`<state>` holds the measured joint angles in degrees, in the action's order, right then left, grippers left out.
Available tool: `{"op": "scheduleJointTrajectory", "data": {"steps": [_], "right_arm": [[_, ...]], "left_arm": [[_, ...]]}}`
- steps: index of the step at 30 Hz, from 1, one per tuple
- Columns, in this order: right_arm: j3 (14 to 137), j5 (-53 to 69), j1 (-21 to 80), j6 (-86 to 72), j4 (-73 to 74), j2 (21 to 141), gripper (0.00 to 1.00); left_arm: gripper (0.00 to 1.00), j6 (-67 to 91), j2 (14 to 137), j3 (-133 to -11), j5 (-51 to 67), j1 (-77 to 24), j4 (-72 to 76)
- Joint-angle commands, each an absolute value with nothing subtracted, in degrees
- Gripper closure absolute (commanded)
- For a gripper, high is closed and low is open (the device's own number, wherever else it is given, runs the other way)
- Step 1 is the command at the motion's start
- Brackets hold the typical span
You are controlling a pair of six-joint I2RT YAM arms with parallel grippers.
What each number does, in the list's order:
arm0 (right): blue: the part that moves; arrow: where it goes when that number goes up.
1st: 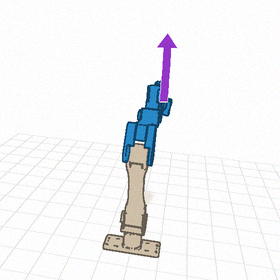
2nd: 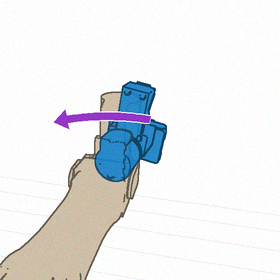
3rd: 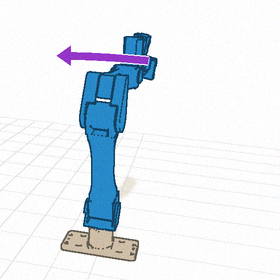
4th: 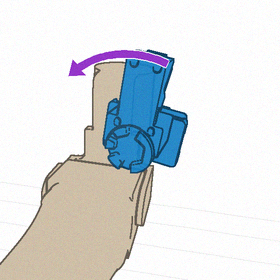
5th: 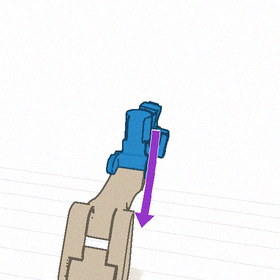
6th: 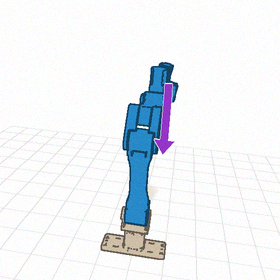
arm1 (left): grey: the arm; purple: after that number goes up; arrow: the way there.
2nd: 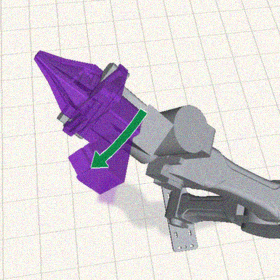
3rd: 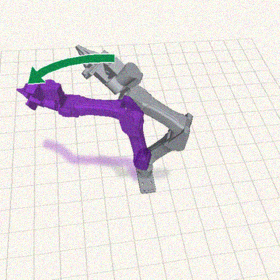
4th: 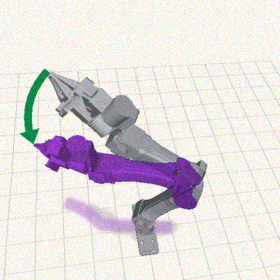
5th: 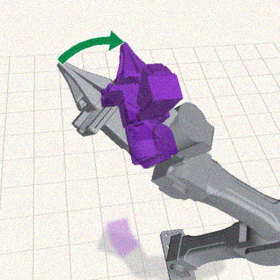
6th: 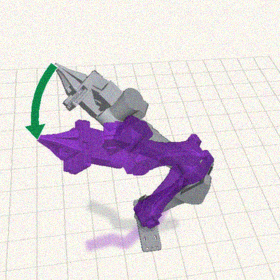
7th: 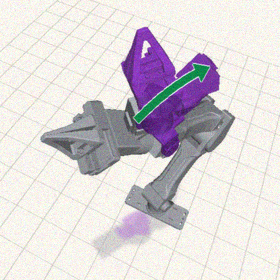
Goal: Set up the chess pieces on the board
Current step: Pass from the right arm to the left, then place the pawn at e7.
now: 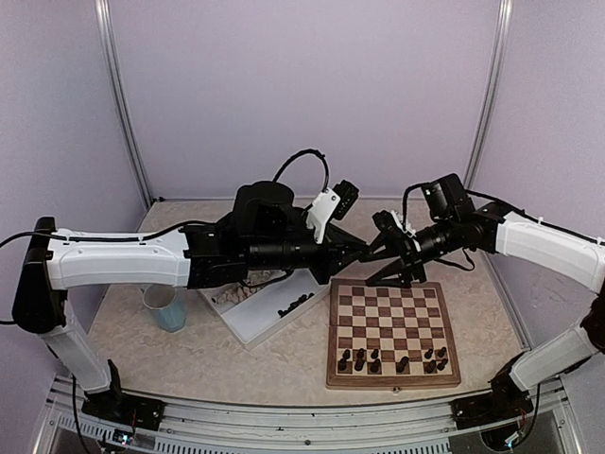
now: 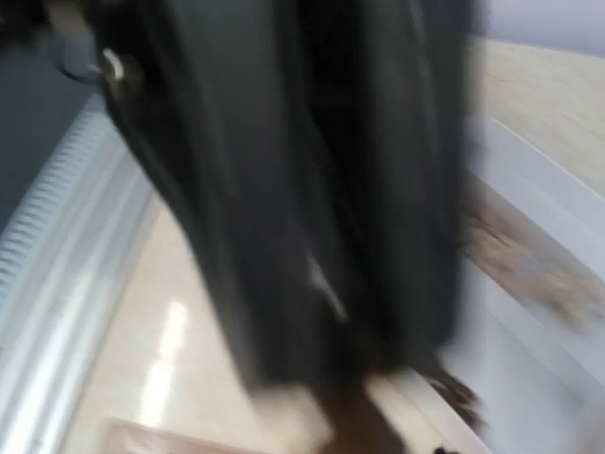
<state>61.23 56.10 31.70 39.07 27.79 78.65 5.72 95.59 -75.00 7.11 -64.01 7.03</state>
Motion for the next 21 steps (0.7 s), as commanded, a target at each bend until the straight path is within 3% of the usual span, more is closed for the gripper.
{"op": "scheduleJointTrajectory", "data": {"steps": [1, 6, 12, 21], "right_arm": [[59.3, 51.7, 23.7, 45.1, 31.4, 74.9, 0.41], [59.0, 52.3, 13.8, 40.9, 27.9, 73.7, 0.40], [57.2, 37.6, 13.1, 35.1, 20.9, 73.8, 0.38], [55.5, 30.8, 12.9, 34.4, 18.0, 73.7, 0.38]], "left_arm": [[0.89, 4.0, 97.4, -77.8, 7.2, -64.0, 3.3], [0.89, 3.6, 101.8, -80.5, 8.9, -65.4, 0.3], [0.89, 0.2, 112.4, -90.7, 8.2, -69.8, -11.4], [0.88, -4.2, 124.1, -102.1, 9.6, -72.5, -22.8]]}}
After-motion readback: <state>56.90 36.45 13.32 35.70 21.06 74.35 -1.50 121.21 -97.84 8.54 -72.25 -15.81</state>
